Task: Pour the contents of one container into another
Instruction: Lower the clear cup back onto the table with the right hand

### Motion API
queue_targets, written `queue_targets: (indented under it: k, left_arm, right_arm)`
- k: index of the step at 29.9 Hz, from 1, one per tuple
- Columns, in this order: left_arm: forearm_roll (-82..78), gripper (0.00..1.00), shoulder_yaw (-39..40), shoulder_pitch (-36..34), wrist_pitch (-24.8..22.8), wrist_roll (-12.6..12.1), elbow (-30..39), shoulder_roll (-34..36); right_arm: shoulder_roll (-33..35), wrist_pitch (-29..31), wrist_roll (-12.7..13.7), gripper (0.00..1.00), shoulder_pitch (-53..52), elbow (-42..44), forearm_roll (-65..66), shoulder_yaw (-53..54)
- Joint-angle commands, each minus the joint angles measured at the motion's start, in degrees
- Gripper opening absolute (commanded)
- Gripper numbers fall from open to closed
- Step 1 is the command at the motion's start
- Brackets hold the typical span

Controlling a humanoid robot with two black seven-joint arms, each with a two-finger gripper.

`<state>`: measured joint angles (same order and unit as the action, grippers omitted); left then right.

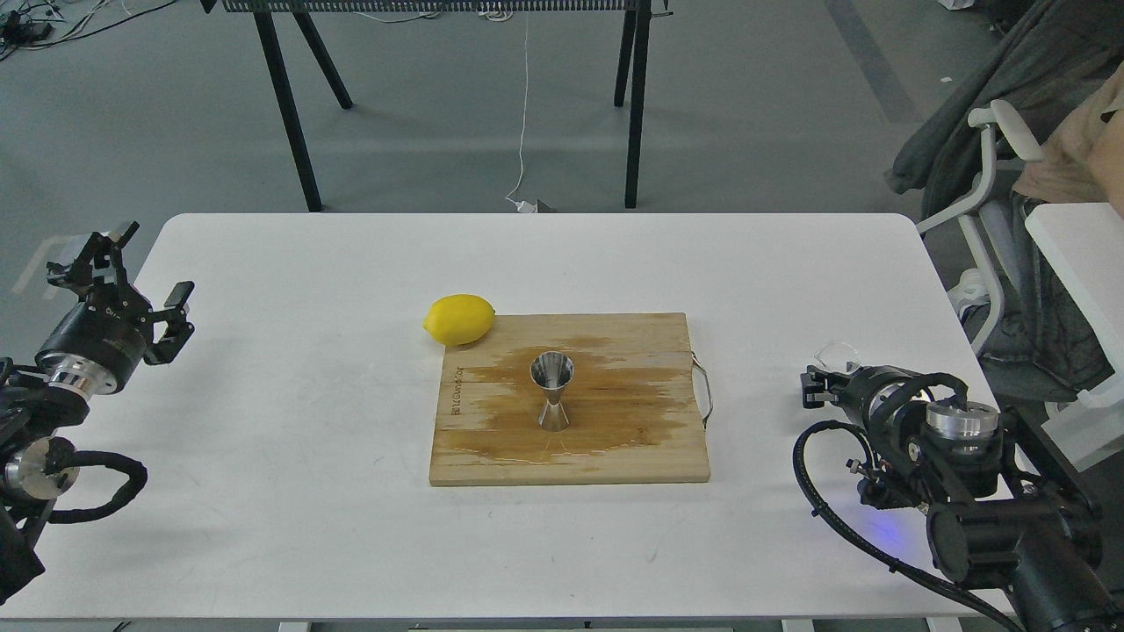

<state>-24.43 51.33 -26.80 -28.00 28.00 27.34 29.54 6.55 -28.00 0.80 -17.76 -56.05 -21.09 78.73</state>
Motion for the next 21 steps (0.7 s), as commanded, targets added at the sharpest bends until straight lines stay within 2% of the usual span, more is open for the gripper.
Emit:
queue_targets:
  k: [1,21]
  left_arm:
    - [0.0,0.99,0.0,0.0,0.0,0.0,0.0,0.1]
    - [0.0,0.99,0.0,0.0,0.0,0.0,0.0,0.1]
  right_arm:
    - [-0.1,0.0,-0.1,0.48,0.0,0.0,0.0,-0.1]
    - [-0.1,0.0,0.0,0.66,0.2,-0.6,-0.1,-0.1]
